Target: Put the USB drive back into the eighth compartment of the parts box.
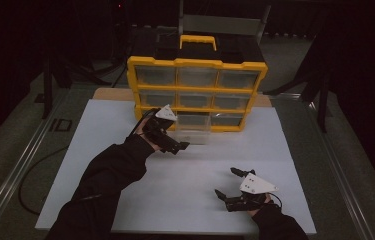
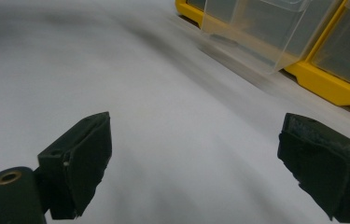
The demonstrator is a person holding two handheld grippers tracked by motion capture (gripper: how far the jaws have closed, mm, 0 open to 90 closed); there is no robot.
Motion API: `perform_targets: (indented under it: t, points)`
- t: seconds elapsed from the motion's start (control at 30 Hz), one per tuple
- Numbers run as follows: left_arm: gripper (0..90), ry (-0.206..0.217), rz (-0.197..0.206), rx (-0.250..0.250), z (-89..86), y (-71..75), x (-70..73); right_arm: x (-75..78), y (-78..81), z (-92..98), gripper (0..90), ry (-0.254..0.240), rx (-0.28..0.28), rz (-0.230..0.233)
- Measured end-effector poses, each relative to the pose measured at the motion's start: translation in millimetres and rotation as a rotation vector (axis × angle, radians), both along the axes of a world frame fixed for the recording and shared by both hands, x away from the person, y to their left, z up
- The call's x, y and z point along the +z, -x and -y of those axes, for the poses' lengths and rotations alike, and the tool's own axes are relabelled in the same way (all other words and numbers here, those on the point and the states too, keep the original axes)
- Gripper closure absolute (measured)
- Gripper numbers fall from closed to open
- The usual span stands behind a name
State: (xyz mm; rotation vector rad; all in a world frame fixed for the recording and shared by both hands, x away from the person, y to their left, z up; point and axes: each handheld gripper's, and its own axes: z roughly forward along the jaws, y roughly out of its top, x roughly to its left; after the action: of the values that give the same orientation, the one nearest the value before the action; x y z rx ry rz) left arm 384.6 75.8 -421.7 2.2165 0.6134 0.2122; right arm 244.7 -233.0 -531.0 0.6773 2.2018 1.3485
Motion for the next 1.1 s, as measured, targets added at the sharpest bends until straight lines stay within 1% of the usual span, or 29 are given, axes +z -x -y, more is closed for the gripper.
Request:
perform_targets:
  t: [0.13,0.23,0.33,0.4,0.47,0.53,0.6,0.67,0.7,0.77,0.83,0.97,1.07,1.1]
  points:
    - [0.5,-0.005,0.001,0.003,-8.3,7.4,-1.9,-0.2,0.1,0.0,10.1,-0.004,-0.003,-0.006]
    - [0.5,-0.019,0.006,0.004,-15.0,13.2,-3.7,0.3,0.2,-0.1,10.2,0.000,-0.001,0.003]
    - [0.5,-0.017,0.004,0.009,-22.9,18.8,-5.8,-0.2,0.1,-0.3,10.2,-0.002,-0.002,-0.006]
    - [0.5,-0.018,0.000,0.006,-28.7,22.1,-7.6,0.1,-0.2,-0.1,10.1,0.001,0.002,0.004]
    - [0.5,-0.026,0.005,0.013,-34.0,26.4,-10.2,-0.2,0.0,-0.4,10.2,0.003,-0.001,-0.005]
    - [0.5,-0.024,-0.003,0.016,-39.8,29.6,-13.4,-0.2,0.0,-0.4,10.2,0.002,-0.001,-0.005]
    - [0.5,-0.024,-0.001,0.020,-45.0,33.0,-16.2,-0.1,-0.5,-0.5,10.2,0.005,0.004,0.007]
    - [0.5,-0.019,-0.001,0.025,-50.7,35.9,-18.5,-0.3,-0.2,-0.6,10.2,0.004,0.000,-0.004]
    - [0.5,-0.012,-0.006,0.027,-53.3,37.4,-19.8,-0.3,-0.2,-0.6,10.2,0.004,0.000,-0.004]
    - [0.5,-0.014,-0.004,0.032,-58.1,40.7,-22.8,-0.1,-0.5,-0.5,10.2,0.004,0.003,0.003]
    - [0.5,-0.020,-0.002,0.036,-62.6,44.1,-26.4,-0.4,-0.3,-0.7,10.2,0.005,0.000,-0.003]
    - [0.5,-0.007,-0.008,0.042,-71.4,51.8,-33.8,-0.2,-0.3,-0.9,10.2,0.002,0.001,-0.001]
    - [0.5,-0.013,-0.004,0.046,-77.5,57.2,-37.5,-0.6,-0.4,-1.0,10.2,0.004,-0.001,-0.006]
    - [0.5,-0.011,-0.003,0.049,-79.4,59.1,-38.2,-0.4,-0.5,-1.0,10.2,0.002,0.002,-0.001]
